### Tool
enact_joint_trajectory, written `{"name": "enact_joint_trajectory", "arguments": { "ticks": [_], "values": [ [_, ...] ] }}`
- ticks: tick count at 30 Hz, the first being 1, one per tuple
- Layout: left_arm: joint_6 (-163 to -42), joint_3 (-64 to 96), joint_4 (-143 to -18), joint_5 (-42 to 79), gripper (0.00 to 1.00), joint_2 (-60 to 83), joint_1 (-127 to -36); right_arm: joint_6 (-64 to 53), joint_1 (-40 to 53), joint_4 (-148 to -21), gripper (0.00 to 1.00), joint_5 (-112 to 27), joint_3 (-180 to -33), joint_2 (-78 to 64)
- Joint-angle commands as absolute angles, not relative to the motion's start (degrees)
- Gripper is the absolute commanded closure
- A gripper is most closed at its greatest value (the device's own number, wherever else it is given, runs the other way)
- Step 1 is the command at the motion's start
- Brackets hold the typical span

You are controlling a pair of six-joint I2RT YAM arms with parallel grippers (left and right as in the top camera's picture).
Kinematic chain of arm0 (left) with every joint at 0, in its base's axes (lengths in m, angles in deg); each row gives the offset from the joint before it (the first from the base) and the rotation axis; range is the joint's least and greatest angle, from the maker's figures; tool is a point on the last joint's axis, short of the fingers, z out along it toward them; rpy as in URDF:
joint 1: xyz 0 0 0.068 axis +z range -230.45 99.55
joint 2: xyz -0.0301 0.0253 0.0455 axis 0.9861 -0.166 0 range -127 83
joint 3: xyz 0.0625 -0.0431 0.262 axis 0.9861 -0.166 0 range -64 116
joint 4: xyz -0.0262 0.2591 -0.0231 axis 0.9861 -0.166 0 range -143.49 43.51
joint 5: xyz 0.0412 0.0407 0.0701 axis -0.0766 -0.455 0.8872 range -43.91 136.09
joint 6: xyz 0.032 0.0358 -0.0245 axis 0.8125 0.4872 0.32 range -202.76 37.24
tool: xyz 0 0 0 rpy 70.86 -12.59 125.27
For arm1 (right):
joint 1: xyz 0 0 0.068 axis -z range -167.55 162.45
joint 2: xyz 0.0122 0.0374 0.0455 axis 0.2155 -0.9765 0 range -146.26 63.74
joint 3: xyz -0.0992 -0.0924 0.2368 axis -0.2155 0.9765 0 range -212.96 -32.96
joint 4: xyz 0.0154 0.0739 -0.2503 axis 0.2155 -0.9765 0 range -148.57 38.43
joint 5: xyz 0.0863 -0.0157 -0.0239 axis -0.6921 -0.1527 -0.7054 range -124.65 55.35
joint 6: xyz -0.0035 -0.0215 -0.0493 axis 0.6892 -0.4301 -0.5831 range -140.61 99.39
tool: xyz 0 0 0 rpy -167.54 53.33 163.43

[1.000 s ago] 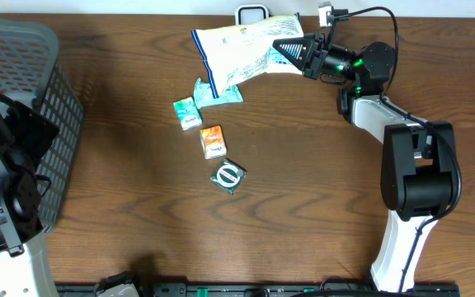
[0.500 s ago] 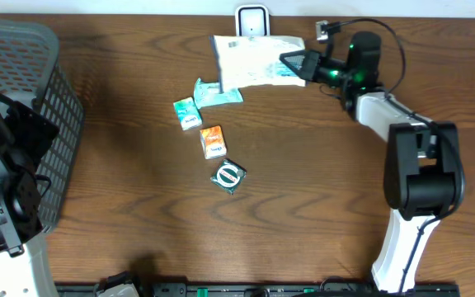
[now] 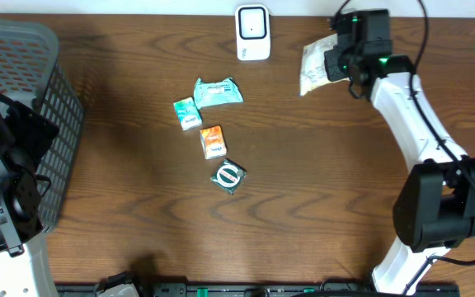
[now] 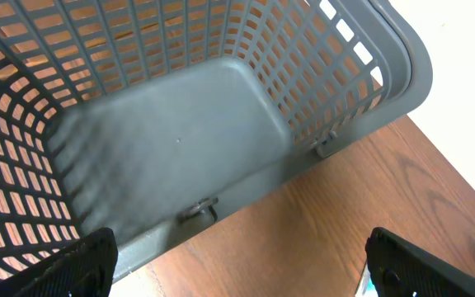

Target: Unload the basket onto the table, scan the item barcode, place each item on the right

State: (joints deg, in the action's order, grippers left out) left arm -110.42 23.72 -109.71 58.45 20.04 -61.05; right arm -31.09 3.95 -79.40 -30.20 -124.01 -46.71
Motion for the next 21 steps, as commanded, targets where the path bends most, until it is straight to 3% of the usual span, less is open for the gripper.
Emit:
{"name": "enact_joint_trajectory", "arguments": {
  "ticks": [1,7,11,14,19,21],
  "values": [
    [-110.90,23.81,-109.93,58.78,0.05,20.02,-60.85,-41.56,-0.13,-80.25,0.99,-11.84,-124.73,-45.86],
    [-110.92,23.81,-109.93,58.78,0.05,20.02,-60.85,-41.23,-8.18,-90.40,0.99,-8.47,-124.66,-46.04],
    [-110.92,23.81,-109.93,58.78,0.05,20.02,-60.85,-40.43,-13.36,-93.37,0.95,-15.12,-124.66,-46.04],
    [-110.92,23.81,-109.93,58.78,0.05,20.02,-60.85,-40.32,-18.76,-96.21,0.58,-23.08,-124.66,-46.04],
    [-110.90,23.81,-109.93,58.78,0.05,20.02,-60.85,-32.21,-24.59,-97.70,0.32,-26.18,-124.97,-45.84],
    [-110.90,23.81,-109.93,58.78,0.05,20.02,-60.85,-28.45,-24.94,-97.70,0.03,-22.64,-126.39,-45.51]
  ]
}}
